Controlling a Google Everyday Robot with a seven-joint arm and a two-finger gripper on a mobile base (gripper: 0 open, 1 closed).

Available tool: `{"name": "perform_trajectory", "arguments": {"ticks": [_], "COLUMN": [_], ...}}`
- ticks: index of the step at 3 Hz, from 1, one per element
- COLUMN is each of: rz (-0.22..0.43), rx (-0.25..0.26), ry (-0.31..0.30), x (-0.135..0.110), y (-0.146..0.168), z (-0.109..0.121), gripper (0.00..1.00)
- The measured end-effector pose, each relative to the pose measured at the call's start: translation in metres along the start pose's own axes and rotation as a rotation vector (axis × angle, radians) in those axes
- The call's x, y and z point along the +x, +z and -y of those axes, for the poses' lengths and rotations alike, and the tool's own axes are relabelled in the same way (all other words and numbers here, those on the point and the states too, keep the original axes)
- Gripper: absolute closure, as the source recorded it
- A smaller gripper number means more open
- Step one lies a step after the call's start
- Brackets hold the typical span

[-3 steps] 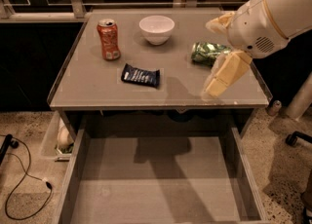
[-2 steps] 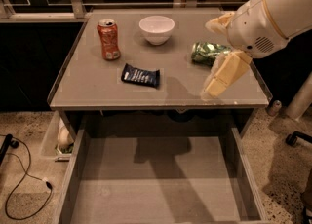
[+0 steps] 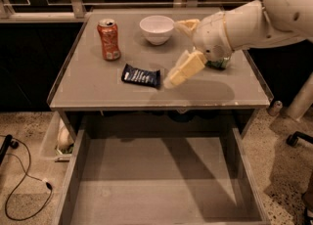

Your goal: Place coke can into top drawer

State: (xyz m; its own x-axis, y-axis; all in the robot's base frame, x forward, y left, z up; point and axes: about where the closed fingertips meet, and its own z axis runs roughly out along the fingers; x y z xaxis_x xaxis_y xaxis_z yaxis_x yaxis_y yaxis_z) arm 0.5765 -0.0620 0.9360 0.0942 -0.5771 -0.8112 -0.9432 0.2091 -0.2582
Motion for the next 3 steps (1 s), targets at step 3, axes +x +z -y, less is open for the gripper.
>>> {"name": "perform_trajectory", "arguments": {"ticks": [3], "rz": [0.179], "rx": [0.019], "ry": [0.071], "x": [0.016], "y": [0.072], "z": [0.043], "gripper": [0.0]}}
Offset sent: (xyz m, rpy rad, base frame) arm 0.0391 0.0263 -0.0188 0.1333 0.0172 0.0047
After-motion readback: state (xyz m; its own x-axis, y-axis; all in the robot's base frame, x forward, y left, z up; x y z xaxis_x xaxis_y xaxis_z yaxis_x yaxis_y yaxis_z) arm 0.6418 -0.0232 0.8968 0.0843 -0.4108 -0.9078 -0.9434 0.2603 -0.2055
